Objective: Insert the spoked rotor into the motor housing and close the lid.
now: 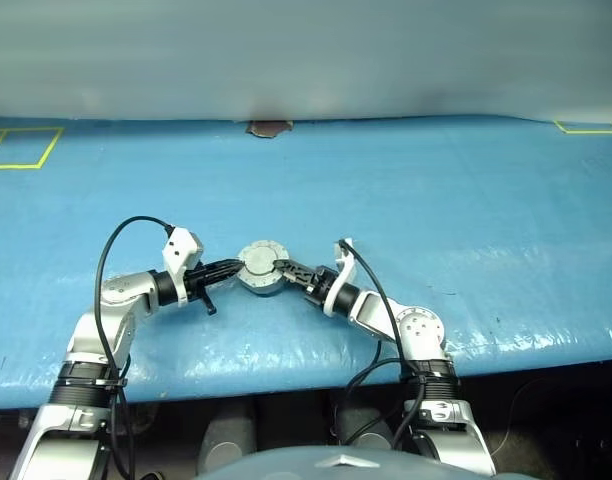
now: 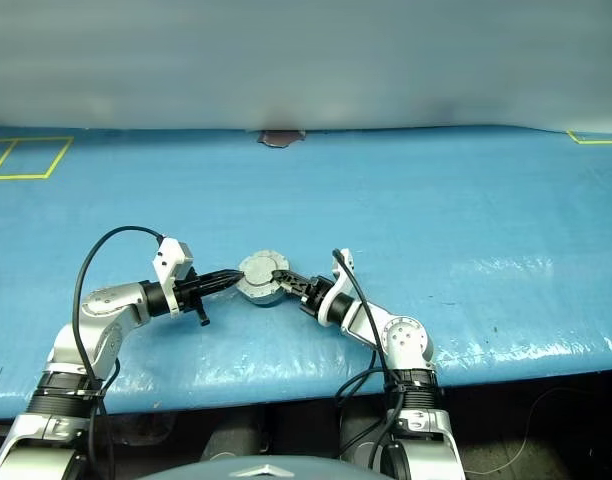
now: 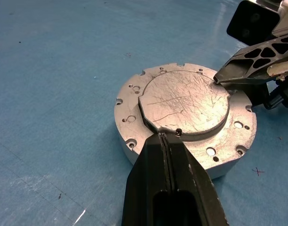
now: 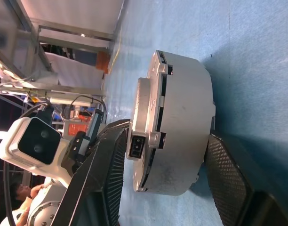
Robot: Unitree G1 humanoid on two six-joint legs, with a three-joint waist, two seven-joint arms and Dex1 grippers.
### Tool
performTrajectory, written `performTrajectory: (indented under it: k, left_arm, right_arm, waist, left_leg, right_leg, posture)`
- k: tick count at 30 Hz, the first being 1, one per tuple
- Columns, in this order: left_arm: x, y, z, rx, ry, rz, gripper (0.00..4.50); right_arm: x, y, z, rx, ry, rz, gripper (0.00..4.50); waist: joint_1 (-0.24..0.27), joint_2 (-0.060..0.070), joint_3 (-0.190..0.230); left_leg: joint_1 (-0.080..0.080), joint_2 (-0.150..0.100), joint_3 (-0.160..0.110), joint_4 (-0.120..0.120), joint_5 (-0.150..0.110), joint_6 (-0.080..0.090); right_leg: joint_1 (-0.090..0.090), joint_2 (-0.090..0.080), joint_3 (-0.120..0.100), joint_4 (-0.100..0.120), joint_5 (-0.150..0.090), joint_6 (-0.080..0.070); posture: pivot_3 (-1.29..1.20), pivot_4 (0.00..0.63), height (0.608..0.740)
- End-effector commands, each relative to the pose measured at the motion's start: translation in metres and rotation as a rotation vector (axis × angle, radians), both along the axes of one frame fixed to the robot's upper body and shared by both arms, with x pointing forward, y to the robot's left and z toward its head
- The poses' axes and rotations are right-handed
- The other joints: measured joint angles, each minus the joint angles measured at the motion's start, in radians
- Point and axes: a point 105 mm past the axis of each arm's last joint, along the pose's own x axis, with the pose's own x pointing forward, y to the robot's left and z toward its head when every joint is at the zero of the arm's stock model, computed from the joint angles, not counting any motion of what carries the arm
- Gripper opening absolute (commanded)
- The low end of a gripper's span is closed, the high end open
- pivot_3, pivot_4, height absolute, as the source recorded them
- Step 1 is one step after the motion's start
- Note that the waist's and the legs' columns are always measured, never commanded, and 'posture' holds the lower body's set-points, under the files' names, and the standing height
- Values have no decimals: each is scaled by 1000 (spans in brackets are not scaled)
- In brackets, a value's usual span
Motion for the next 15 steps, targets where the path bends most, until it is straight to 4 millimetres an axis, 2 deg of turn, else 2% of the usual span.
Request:
performTrajectory:
  k: [1, 2, 5, 8, 15]
  left_arm:
    - [-4, -4, -8, 17, 31, -12, 0]
    - [-4, -4, -8, 16, 31, -13, 0]
    - [-4, -4, -8, 19, 30, -14, 0]
    - [-4, -4, -8, 19, 29, -14, 0]
    - [-3, -5, -8, 17, 25, -11, 0]
  right_arm:
    - [-5, 23, 16, 165, 13, -16, 2557]
    - [-4, 23, 16, 170, 17, -23, 2557]
    - [-3, 22, 14, 162, 27, -33, 2007]
    - [-3, 23, 9, 128, 43, -34, 1173]
    - [-7, 25, 4, 85, 44, -3, 1166]
  waist:
    - [0, 0, 0]
    - [0, 0, 0]
    - [0, 0, 0]
    - [1, 0, 0]
    - [0, 0, 0]
  left_leg:
    - [0, 0, 0, 0, 0, 0]
    - [0, 0, 0, 0, 0, 0]
    - [0, 0, 0, 0, 0, 0]
    - [0, 0, 0, 0, 0, 0]
    - [0, 0, 0, 0, 0, 0]
  right_leg:
    - [0, 0, 0, 0, 0, 0]
    - [0, 0, 0, 0, 0, 0]
    - [0, 0, 0, 0, 0, 0]
    - [0, 0, 0, 0, 0, 0]
    - [0, 0, 0, 0, 0, 0]
  posture:
    - [0, 150, 740]
    - [0, 150, 740]
    - [0, 150, 740]
    - [0, 150, 740]
    - [0, 150, 740]
